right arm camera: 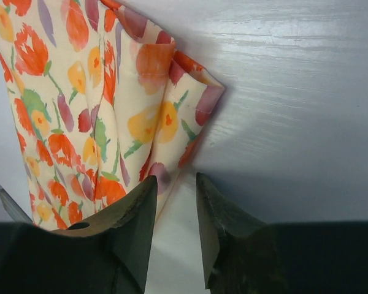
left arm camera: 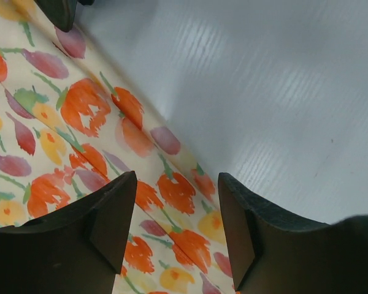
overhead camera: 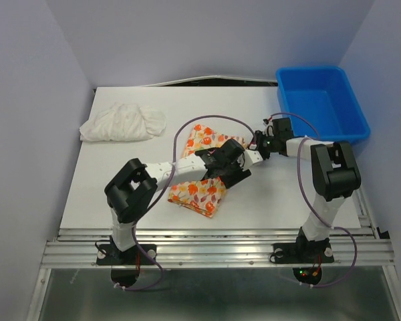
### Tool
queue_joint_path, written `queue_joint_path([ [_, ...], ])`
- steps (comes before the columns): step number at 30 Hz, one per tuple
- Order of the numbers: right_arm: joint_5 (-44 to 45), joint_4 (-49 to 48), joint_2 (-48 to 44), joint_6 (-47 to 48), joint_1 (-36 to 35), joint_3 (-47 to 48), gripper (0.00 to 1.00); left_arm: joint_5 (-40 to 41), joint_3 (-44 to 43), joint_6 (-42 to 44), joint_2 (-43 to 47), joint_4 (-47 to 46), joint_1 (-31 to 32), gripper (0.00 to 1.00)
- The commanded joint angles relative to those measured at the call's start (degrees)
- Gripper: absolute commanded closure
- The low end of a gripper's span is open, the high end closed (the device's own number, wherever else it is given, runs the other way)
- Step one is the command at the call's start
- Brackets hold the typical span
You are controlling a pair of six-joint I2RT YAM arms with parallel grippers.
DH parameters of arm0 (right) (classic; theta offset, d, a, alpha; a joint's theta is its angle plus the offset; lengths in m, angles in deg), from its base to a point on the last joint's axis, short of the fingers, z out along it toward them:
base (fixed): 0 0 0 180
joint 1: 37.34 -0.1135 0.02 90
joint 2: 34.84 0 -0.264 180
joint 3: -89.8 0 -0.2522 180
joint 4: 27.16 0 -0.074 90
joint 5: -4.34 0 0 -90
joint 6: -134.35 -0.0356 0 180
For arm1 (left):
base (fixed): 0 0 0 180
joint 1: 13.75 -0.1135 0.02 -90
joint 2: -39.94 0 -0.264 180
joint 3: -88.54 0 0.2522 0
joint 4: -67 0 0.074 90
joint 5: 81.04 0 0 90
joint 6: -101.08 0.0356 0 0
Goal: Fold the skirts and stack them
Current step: Fold the skirt
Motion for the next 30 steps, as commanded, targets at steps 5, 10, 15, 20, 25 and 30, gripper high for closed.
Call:
queue_joint_path([
  [5, 1.66, -2.76, 3.08, -0.94, -0.15, -1.17, 0.69, 4.69, -7.58, -1.99, -5.72, -0.61, -0.79, 0.48],
  [10, 1.84, -3.11, 3.44, -1.29, -0.15, -1.61, 0.73, 7.85, -10.22, -2.08, -8.63, 0.62, -1.14, 0.52],
  [15, 1.84, -3.02, 3.44, -1.38, -0.15, -2.40, 0.83, 8.55, -11.72, -2.78, -10.82, 1.59, -1.23, 0.53],
  [20, 1.66, -4.78, 3.00, -1.47, -0.15, -3.19, 0.92, 8.73, -12.33, -2.61, -11.62, 1.94, -1.23, 0.67],
  [25, 1.40, -4.87, 3.43, -1.47, -0.15, -2.84, 0.96, 7.76, -12.60, -2.52, -11.71, 2.47, -1.23, 0.84],
  [30, 1.92, -4.96, 3.52, -1.38, -0.15, -2.84, 0.99, 5.57, -11.55, -2.61, -10.30, 2.29, -1.14, 1.00],
])
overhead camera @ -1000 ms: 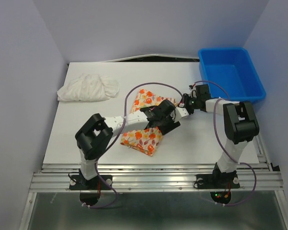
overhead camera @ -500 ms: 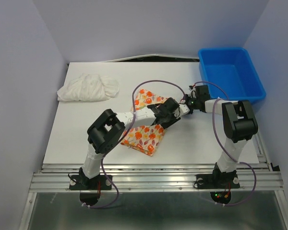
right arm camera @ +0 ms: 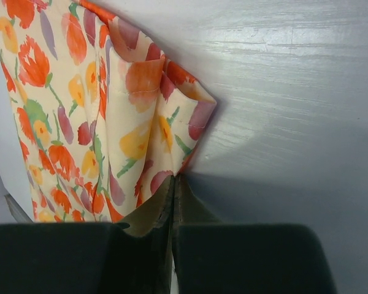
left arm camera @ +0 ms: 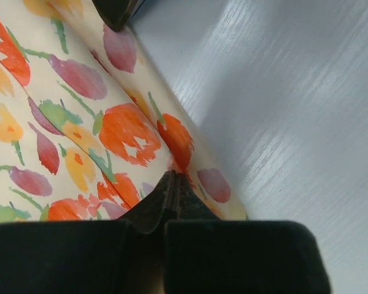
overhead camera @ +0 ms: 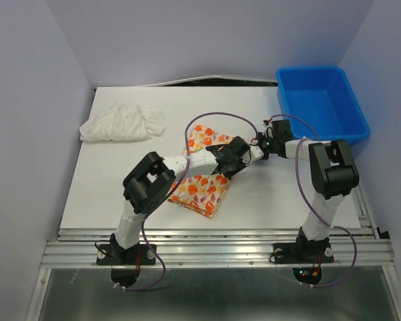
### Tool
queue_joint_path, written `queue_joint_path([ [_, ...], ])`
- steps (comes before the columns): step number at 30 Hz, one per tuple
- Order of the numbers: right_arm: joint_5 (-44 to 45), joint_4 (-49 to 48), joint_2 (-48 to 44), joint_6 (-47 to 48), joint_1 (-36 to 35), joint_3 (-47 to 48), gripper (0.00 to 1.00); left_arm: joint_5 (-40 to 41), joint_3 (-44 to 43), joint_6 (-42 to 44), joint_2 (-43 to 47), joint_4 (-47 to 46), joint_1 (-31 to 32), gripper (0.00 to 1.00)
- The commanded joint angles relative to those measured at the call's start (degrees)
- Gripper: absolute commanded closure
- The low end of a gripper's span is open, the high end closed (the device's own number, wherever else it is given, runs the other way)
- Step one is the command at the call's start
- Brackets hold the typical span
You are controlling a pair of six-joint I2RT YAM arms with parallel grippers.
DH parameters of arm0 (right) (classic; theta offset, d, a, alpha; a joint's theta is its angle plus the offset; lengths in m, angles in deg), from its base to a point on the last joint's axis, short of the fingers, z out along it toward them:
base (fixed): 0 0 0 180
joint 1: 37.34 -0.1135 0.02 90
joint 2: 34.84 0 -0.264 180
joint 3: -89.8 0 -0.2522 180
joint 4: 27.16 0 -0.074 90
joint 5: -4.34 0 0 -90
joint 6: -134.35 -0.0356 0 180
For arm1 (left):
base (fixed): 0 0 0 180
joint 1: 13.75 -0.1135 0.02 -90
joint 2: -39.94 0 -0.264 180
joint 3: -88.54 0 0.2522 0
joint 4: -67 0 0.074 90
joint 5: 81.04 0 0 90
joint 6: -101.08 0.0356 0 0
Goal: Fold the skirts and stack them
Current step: Fold the skirt
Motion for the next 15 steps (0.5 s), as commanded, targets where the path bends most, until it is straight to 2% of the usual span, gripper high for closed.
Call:
queue_joint_path([
  [1, 2.30, 0.20, 1.66, 0.98, -0.25, -1.61, 0.99, -1.71, -1.43, -0.36, 1.81, 0.11, 0.36, 1.00],
  [14, 2.03, 0.20, 1.58, 0.89, -0.25, -1.70, 0.99, -5.14, -1.07, 0.43, 1.90, 0.72, 0.80, 1.00],
  [15, 1.95, 0.20, 1.58, 0.89, -0.25, -1.53, 0.99, -4.88, -1.51, 0.35, 1.64, 0.90, 0.80, 0.95],
])
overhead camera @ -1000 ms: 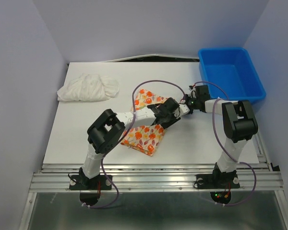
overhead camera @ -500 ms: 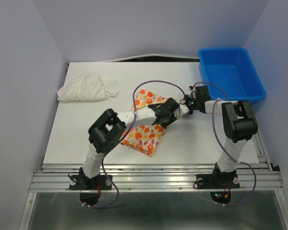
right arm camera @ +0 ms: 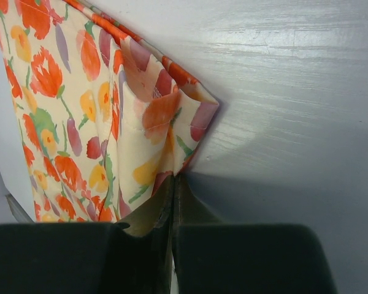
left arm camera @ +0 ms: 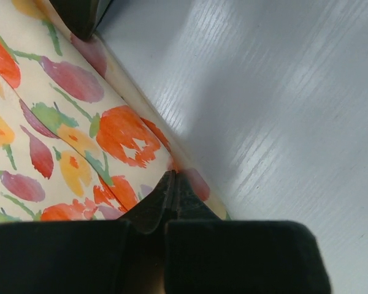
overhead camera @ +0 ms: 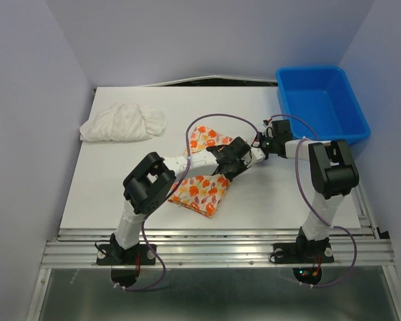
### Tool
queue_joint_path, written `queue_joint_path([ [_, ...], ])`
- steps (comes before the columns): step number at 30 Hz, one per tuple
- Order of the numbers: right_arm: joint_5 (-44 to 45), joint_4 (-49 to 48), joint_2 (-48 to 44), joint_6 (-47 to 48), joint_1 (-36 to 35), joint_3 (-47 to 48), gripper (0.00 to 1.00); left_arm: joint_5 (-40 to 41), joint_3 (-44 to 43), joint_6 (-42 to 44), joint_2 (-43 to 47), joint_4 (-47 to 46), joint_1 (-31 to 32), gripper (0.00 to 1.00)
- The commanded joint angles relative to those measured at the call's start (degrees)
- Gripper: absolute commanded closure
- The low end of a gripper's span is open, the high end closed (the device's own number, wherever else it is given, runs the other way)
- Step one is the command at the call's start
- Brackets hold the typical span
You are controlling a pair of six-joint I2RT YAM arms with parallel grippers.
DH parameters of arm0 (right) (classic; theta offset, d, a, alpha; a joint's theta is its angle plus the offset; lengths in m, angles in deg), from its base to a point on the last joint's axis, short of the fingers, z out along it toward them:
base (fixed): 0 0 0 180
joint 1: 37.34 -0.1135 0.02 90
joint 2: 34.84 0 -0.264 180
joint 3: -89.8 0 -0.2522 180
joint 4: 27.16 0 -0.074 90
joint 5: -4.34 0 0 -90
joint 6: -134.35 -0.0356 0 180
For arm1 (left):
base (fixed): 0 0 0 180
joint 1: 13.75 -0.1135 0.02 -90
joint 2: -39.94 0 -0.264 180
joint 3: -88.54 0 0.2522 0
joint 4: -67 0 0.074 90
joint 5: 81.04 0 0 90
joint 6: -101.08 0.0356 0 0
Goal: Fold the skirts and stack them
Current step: Fold the skirt
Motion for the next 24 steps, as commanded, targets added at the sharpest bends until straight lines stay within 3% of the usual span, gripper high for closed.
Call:
queue_joint_path([
  [1, 2.03, 0.55, 1.38, 0.98, -0.25, -1.44, 0.99, -0.77, -1.51, 0.28, 1.55, 0.73, 0.32, 0.88],
  [2, 2.03, 0.64, 1.47, 1.33, -0.25, -1.35, 0.99, -0.42, -2.03, 0.46, 1.46, 0.99, 0.32, 0.75],
  [7, 2.64, 3.35, 2.26, 3.97, -0.25, 1.02, 0.99, -4.27, -2.39, 3.08, 7.33, 2.57, -3.19, 0.44],
  [10, 3.26, 3.80, 3.83, 7.03, -0.25, 5.48, 0.99, -4.73, 6.36, 8.08, 18.13, -1.71, -4.68, 0.27],
  [11, 3.26, 4.15, 4.45, 7.05, -0.25, 5.50, 0.99, -3.77, 9.01, 9.24, 21.20, -2.87, -4.69, 0.27],
  [12, 3.35, 5.02, 5.33, 8.79, -0.25, 8.55, 0.99, -2.89, 11.56, 10.38, 27.33, -3.92, -4.77, 0.11],
  [13, 3.18, 5.82, 6.21, 9.93, -0.25, 10.32, 0.98, -2.62, 14.37, 11.35, 30.26, -4.89, -4.86, 0.02],
  [14, 2.83, 6.61, 7.96, 10.99, -0.86, 12.17, 0.95, -2.53, 19.53, 12.66, 33.42, -6.12, -5.04, 0.01],
  [17, 1.77, 9.86, 9.46, 14.77, -1.40, 19.03, 0.70, 0.10, 27.20, 13.64, 42.22, -6.22, -5.39, 0.02],
  [18, 2.03, 11.61, 9.21, 15.39, -1.40, 21.56, 0.51, 1.07, 28.62, 14.34, 45.11, -5.61, -5.74, 0.02],
  [21, 3.43, 15.73, 5.88, 18.28, -1.92, 24.30, 0.20, 3.25, 36.96, 20.29, 53.36, -6.48, -6.18, 0.02],
  [24, 7.72, 20.48, 0.71, 20.23, -1.92, 24.58, 0.00, 4.15, 44.79, 27.49, 60.05, -5.61, -5.13, 0.02],
])
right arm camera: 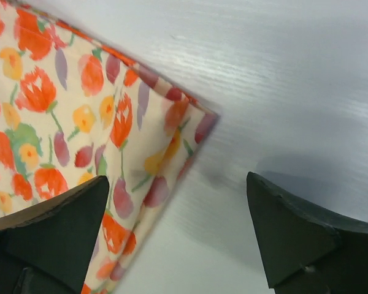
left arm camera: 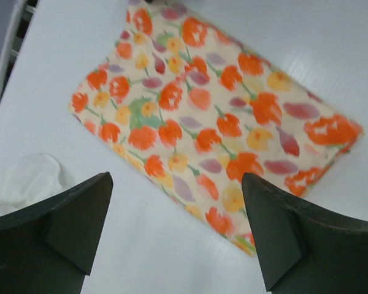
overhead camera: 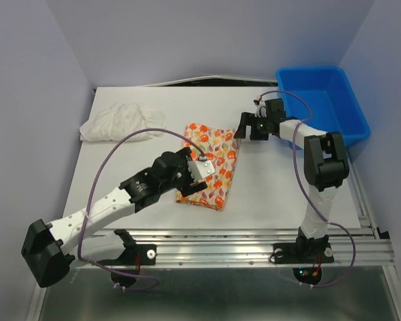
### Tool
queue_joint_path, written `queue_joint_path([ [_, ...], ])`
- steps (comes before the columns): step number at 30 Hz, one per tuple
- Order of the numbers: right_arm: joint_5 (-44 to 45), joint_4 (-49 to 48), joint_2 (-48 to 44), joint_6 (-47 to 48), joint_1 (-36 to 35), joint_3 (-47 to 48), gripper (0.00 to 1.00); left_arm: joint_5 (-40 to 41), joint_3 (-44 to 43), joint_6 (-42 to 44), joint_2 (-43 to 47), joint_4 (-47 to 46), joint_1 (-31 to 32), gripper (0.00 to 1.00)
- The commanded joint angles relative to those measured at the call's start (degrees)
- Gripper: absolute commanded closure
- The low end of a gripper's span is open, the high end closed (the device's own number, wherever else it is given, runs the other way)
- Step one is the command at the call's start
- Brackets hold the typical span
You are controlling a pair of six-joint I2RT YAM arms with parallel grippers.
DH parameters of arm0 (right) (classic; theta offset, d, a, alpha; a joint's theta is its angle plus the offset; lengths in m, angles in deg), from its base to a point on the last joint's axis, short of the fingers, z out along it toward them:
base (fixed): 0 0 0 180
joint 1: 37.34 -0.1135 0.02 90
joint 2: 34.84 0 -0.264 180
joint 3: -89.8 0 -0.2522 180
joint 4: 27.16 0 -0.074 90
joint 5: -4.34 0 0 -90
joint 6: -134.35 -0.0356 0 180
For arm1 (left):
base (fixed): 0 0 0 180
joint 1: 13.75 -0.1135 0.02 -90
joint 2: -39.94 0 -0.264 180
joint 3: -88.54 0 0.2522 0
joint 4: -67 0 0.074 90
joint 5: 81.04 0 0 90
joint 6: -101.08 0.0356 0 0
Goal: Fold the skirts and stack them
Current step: Fold the skirt
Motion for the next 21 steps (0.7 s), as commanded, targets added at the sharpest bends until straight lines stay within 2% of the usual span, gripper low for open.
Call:
queue_joint_path([
  [1, 6.93, 9.11, -8.65, 5.30, -0.42, 1.70, 0.00, 3.87, 10.63, 11.59, 5.52, 2.39, 1.12, 0.01],
  [5, 5.55, 7.46, -18.13, 5.92, -1.03, -4.87, 0.00, 6.07, 16.35, 15.38, 7.11, 1.79, 3.85, 0.01],
  [7, -0.68, 5.17, -22.44, 4.52, -2.77, -6.83, 0.00, 7.12, 18.82, 16.34, 6.94, -0.40, 6.21, 0.03],
  [10, -9.38, 3.50, -23.78, 1.80, -6.55, -8.59, 0.00, 8.97, 21.90, 16.87, 6.68, -4.70, 9.98, 0.07],
  [11, -13.06, 2.45, -23.61, 0.31, -7.61, -9.99, 0.00, 8.80, 22.35, 16.79, 5.54, -5.24, 11.05, 0.07],
  [14, -16.59, -2.82, -21.42, -1.46, -11.56, -12.10, 0.01, 8.62, 22.79, 14.60, 1.68, -6.30, 15.87, 0.07],
  [17, -16.17, -6.86, -18.34, -2.60, -14.47, -14.12, 0.02, 8.79, 22.27, 13.01, -5.61, -9.72, 17.47, 0.08],
  [20, -17.13, -14.33, -14.47, -5.50, -16.14, -17.90, 0.03, 10.64, 21.57, 12.83, -11.68, -14.54, 17.56, 0.13],
  [21, -18.53, -16.78, -12.11, -6.46, -16.15, -18.61, 0.04, 11.51, 20.95, 12.66, -14.74, -15.00, 17.48, 0.19],
])
